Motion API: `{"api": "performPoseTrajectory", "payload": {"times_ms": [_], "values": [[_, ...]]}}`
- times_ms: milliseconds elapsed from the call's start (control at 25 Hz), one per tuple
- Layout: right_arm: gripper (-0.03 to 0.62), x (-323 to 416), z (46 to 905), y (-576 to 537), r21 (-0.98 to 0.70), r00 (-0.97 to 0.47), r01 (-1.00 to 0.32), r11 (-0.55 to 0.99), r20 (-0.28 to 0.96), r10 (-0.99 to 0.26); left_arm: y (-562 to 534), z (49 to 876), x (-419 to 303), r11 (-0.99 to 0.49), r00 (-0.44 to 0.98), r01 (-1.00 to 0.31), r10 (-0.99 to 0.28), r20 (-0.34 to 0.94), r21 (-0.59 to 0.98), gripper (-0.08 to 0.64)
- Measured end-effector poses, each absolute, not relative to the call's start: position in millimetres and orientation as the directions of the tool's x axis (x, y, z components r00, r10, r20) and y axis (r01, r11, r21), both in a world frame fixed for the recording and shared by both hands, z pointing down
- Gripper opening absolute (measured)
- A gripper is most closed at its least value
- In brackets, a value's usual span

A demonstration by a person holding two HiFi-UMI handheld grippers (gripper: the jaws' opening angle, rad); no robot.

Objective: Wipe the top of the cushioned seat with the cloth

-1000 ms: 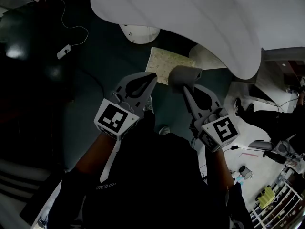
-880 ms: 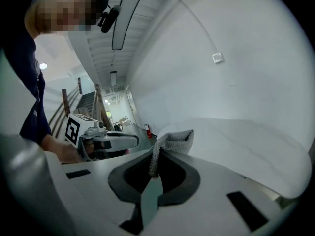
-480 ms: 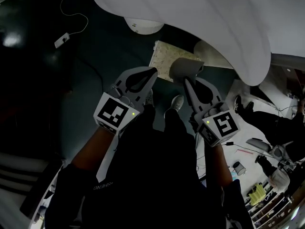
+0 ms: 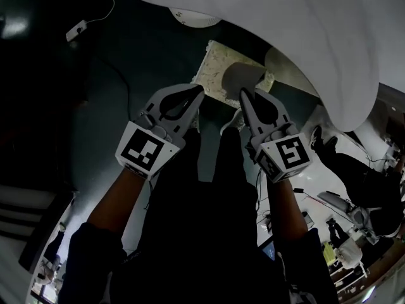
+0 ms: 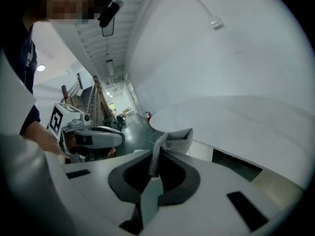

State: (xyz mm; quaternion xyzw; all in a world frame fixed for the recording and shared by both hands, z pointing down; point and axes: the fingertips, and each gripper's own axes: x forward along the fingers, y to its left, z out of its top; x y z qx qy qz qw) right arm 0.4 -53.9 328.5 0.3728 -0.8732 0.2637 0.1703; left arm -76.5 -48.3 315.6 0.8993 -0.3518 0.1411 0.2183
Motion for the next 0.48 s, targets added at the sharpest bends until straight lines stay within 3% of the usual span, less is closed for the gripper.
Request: {"api": "performPoseTrajectory", "payload": {"times_ms": [480], "values": [[0.032,15.7,468.1,-85.5,-0.380,-0.681,-0.723,0.577,0.531,-0.504,-72.9,431.1,-48.9,-0.549,0.647,-0.761,-0.603,0.466,0.345,0.008]]}}
